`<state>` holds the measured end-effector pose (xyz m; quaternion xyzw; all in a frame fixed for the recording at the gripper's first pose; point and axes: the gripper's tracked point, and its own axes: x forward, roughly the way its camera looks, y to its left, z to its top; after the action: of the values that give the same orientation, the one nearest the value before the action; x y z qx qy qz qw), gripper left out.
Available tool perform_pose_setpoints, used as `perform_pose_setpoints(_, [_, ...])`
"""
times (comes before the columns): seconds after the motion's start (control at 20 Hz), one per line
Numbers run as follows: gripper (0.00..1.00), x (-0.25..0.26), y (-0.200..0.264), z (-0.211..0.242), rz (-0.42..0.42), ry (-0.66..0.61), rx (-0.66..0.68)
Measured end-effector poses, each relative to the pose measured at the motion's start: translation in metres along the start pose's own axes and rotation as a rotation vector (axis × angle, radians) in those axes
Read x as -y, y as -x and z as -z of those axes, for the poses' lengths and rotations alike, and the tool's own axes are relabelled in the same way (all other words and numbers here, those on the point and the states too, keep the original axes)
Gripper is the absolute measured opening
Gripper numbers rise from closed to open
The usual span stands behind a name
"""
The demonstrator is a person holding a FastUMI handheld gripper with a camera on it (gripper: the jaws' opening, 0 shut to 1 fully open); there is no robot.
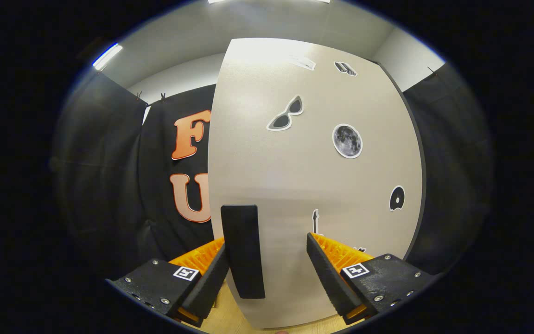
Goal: Open the shoe cabinet door, grab the shoes and put them into the shoe cabinet, then close the shoe cabinet door.
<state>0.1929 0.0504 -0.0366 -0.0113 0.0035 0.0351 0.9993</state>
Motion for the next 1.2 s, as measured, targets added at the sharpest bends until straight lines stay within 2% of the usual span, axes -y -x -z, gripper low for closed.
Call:
perform_pose_setpoints(0.7, [0.95,-0.009,-0.021,0.0,0.075,0.019,-0.002])
perform_pose_setpoints(1.0, [0.95,-0.013,-0.002,-0.01,0.049,-0.008,0.013])
perform_pose_setpoints(1.2, [0.95,-0.005,0.028,-0.018,0.046,-0.019,0.016])
